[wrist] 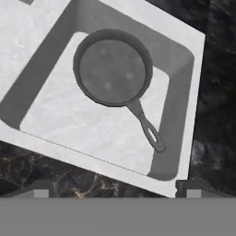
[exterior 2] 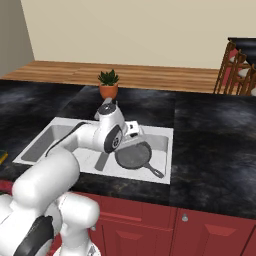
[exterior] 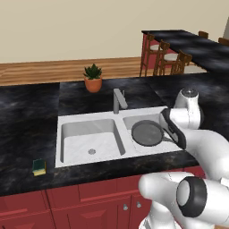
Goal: Pick the pan and sponge and place them into the sink. Then turn on the water.
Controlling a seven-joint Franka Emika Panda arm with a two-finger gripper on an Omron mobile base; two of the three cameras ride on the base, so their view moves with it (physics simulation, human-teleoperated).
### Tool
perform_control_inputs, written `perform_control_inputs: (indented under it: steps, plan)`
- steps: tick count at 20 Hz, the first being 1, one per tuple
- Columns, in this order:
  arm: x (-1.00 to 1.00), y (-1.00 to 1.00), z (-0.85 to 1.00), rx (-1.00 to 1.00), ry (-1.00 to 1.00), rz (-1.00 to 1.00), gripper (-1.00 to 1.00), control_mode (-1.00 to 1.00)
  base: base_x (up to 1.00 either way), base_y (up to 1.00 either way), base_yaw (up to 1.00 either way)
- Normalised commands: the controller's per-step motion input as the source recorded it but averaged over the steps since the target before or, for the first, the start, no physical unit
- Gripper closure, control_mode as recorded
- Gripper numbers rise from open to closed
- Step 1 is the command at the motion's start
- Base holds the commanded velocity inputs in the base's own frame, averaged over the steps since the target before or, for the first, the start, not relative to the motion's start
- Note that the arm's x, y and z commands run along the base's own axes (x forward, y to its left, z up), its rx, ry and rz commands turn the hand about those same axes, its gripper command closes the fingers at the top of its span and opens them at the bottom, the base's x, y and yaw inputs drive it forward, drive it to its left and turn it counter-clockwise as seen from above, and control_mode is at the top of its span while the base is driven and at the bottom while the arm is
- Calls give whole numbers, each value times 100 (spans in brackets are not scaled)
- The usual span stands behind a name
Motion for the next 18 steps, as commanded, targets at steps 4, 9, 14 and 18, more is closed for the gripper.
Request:
perform_control_inputs:
  steps: [4,9,14,18]
  plan:
    - [-50,23,-4,6,-8,-9,-100,-100,0,0,0]
    - [-22,50,-2,0,-7,-4,-100,-100,0,0,0]
    - [-6,55,1,0,-7,-3,-100,-100,0,0,0]
    - [0,55,11,1,-3,-1,-100,-100,0,0,0]
